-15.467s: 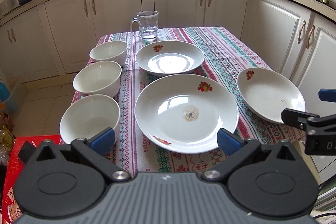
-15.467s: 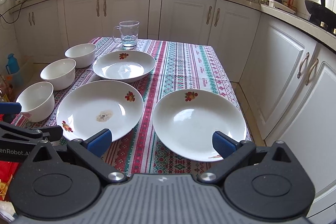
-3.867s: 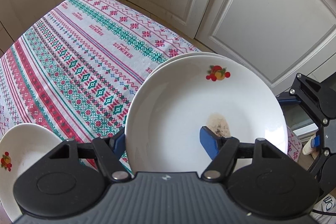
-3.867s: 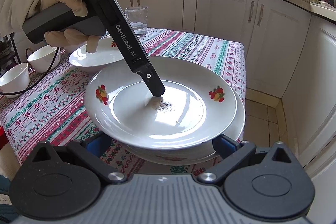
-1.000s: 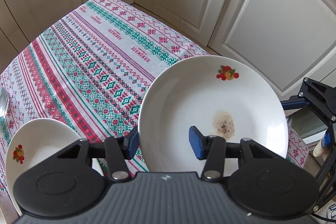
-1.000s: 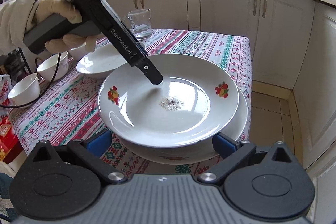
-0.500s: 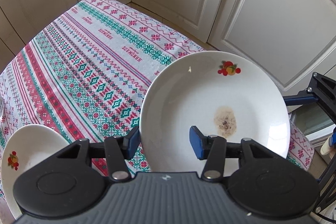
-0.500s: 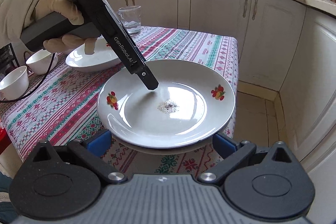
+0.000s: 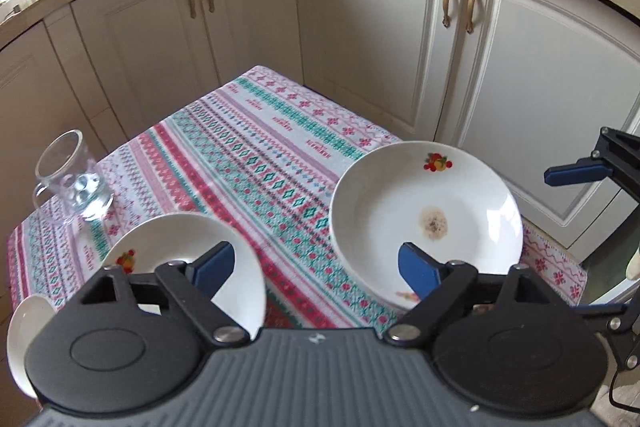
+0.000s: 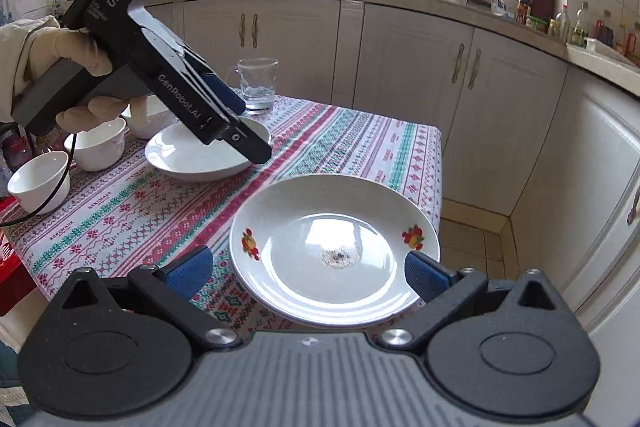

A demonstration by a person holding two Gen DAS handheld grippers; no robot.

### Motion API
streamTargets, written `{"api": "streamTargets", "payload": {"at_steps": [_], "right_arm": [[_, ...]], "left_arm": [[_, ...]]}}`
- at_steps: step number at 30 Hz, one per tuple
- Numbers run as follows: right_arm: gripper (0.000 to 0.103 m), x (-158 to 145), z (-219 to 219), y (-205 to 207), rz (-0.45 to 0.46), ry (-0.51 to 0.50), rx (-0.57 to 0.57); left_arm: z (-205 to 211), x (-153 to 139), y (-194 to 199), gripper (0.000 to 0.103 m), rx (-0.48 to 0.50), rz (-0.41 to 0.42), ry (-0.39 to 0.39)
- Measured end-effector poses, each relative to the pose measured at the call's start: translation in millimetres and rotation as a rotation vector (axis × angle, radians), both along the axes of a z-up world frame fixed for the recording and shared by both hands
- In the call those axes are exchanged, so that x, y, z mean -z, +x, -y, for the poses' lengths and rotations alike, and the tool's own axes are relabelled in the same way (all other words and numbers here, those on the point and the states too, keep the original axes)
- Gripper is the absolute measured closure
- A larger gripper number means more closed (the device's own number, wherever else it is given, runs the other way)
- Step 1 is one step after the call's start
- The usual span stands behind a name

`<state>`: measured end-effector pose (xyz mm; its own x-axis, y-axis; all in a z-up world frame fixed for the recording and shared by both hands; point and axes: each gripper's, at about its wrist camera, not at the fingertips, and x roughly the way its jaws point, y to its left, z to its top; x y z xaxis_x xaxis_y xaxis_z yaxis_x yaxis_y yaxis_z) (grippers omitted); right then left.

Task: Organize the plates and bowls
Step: 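Move the left gripper toward the flat white flower plate beside the glass mug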

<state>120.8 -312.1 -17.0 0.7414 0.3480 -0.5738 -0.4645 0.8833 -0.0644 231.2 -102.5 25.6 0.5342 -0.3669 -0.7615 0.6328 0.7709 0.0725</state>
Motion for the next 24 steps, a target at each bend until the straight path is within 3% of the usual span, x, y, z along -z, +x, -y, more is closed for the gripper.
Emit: {"api": "streamTargets", "payload": {"at_steps": [9, 16, 24], "right_arm": [[0.0, -4, -72, 12, 0.001, -0.005, -0.096], [0.0, 7, -120, 40, -0.028, 0.001, -0.124], [0.0, 25, -154, 70, -0.092, -0.011, -0.093]], "left_arm": [[-89, 13, 2, 0.014, -0.162, 0.0, 0.063], [-121, 22, 25, 0.014, -0.168, -0.021, 0.056], [-129, 29, 62, 0.015, -0.124, -0.077, 0.025]]}}
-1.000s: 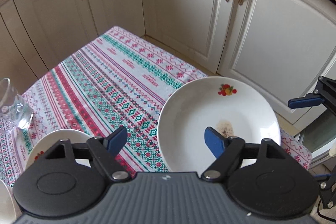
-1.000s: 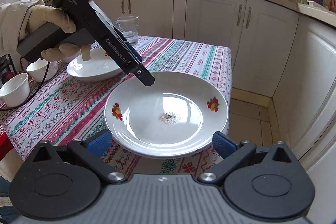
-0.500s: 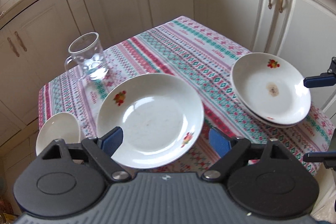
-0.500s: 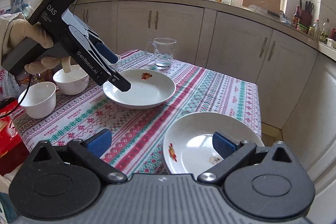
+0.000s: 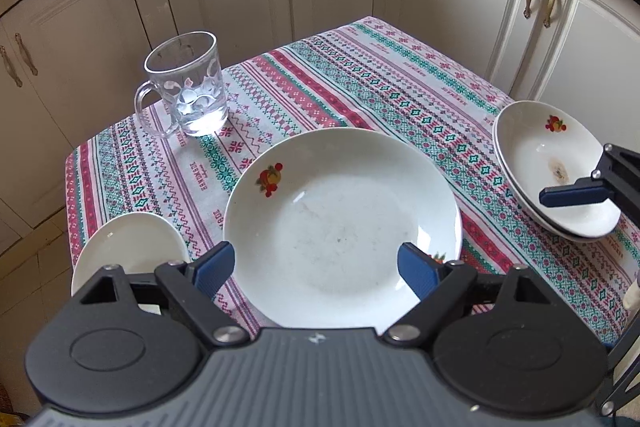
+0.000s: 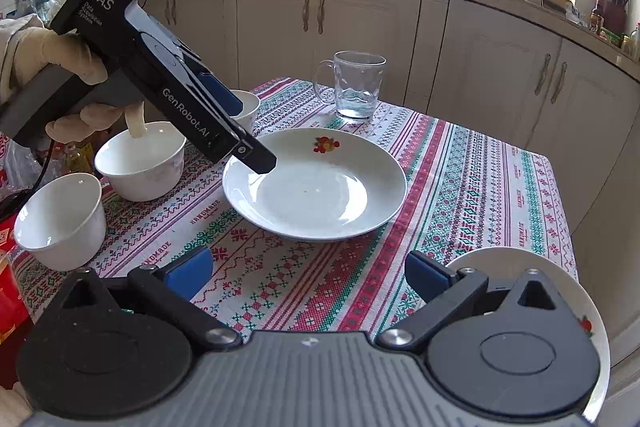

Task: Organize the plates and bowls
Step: 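Move the left gripper toward the flat white flower plate beside the glass mug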

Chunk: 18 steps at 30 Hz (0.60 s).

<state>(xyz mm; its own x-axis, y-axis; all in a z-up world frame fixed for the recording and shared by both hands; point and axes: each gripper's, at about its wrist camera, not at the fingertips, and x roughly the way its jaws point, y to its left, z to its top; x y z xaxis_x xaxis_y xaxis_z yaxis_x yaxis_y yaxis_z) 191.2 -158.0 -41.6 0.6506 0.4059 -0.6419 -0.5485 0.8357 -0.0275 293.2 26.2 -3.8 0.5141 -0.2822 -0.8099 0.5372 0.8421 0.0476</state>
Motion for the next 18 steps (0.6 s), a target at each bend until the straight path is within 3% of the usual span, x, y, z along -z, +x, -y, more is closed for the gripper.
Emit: {"api": "streamTargets", "payload": {"at_steps": [3, 9, 15, 18], "right_arm": [[0.0, 8, -8, 10, -0.034, 0.01, 0.001], [0.0, 31, -25, 35, -0.096, -0.014, -0.005], [0.0, 49, -31, 55, -0.137, -0.031, 0.008], [0.0, 57, -33, 60, -0.149, -0.039, 0.006]], "left_arm": [[1, 2, 15, 0.016, 0.001, -0.021, 0.009], [1, 18, 50, 0.023, -0.044, -0.16, 0.059], [8, 25, 72, 0.023, -0.03, -0.203, 0.141], [12, 30, 78, 0.03, -0.014, -0.241, 0.15]]}}
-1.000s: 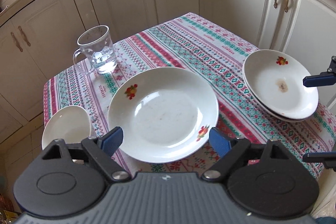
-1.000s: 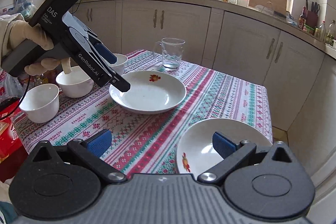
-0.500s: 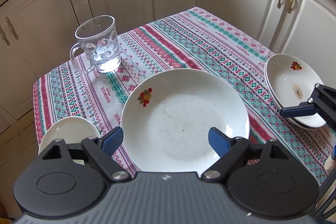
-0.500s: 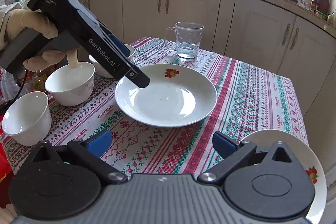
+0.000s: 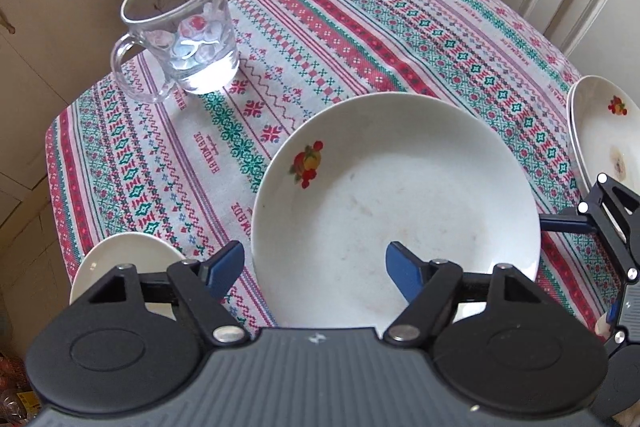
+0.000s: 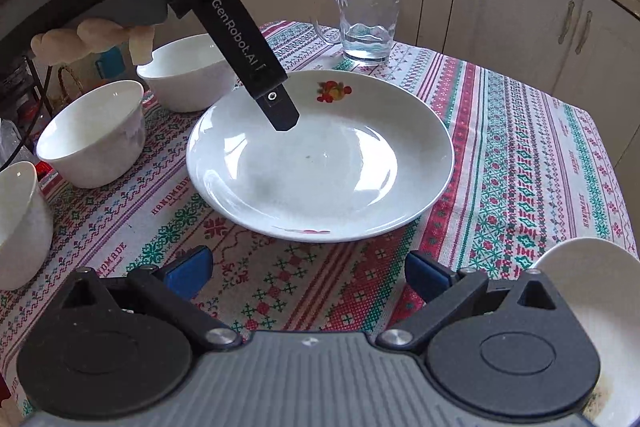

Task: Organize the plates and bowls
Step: 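Move the left gripper toward the flat white flower plate beside the glass mug, then reach the right gripper to the flat flower plate and grasp its rim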

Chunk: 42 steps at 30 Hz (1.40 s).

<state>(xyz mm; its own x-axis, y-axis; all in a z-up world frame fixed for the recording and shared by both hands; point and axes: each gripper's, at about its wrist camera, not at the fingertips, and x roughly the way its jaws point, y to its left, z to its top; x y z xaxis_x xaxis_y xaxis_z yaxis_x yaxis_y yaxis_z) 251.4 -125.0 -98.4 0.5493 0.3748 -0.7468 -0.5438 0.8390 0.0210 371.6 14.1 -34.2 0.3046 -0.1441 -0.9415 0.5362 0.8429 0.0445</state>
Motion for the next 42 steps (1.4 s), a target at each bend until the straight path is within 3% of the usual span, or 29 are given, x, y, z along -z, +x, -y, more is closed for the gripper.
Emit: {"api": "streamTargets", "payload": {"at_steps": [5, 12, 17, 20, 22, 28, 31, 37, 42], "right_arm": [[0.0, 4, -3, 1, 0.024, -0.038, -0.008], [0.0, -2, 0, -3, 0.021, -0.029, -0.022], [0.0, -24, 11, -16, 0.049, -0.016, -0.042], [0.0, -44, 20, -25, 0.078, -0.017, -0.067], [0.0, -56, 28, -27, 0.097, -0.029, -0.09], [0.0, -87, 58, -16, 0.103, -0.016, -0.125], [0.0, -94, 69, 1, 0.075, 0.0, -0.106], [0.0, -93, 72, 33, 0.026, 0.056, -0.171], [0.0, -90, 63, 59, -0.005, 0.06, -0.251]], "left_arm": [[4, 4, 8, 0.032, 0.01, -0.026, 0.052], [-5, -18, -7, 0.032, -0.041, 0.059, 0.023], [-7, -46, -50, 0.029, -0.085, 0.186, -0.043], [-5, -60, -82, 0.024, -0.167, 0.256, -0.09], [1, -66, -105, 0.018, -0.216, 0.307, -0.096], [23, -74, -174, 0.015, -0.372, 0.416, -0.079], [34, -67, -202, 0.009, -0.454, 0.462, -0.132], [61, -23, -207, 0.008, -0.524, 0.586, -0.048], [59, 5, -195, 0.008, -0.561, 0.543, -0.079]]}}
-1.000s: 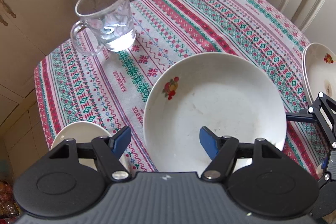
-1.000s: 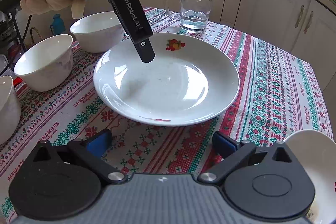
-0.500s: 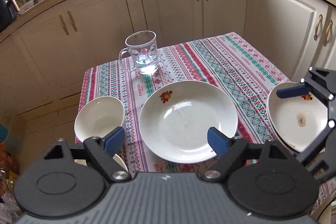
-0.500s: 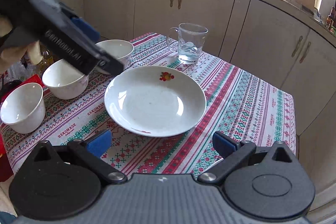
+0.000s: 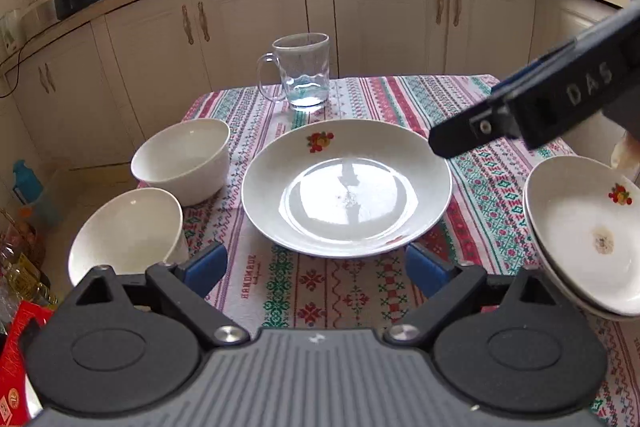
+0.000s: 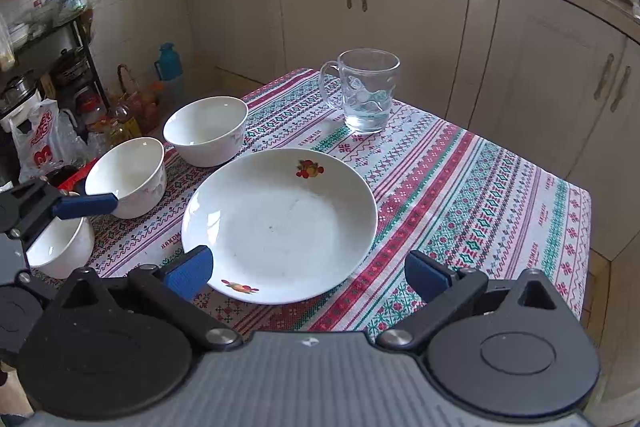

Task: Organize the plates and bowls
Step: 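Reach the right gripper to the flat flower plate and grasp its rim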

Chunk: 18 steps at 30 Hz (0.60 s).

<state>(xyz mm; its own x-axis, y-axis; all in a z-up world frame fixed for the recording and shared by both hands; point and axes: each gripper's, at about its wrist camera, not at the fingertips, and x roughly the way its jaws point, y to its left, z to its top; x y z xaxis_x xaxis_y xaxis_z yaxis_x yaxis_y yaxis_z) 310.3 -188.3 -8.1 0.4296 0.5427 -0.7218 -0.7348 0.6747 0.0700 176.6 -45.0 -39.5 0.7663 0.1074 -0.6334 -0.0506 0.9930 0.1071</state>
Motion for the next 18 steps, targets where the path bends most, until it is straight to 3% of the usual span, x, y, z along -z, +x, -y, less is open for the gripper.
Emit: {"api": "streamTargets", "payload": {"at_steps": [3, 13, 18], "right_arm": [[0.0, 2, -6, 21, -0.029, 0.016, -0.04], [0.0, 30, -39, 84, -0.124, -0.035, -0.141], [0.006, 45, -56, 106, -0.148, -0.066, -0.193]], "left_arm": [[2, 11, 7, 0.008, 0.024, 0.002, 0.023], [-9, 40, 31, 0.008, 0.051, -0.093, -0.082], [-11, 45, 36, 0.01, 0.074, -0.079, -0.101]]}}
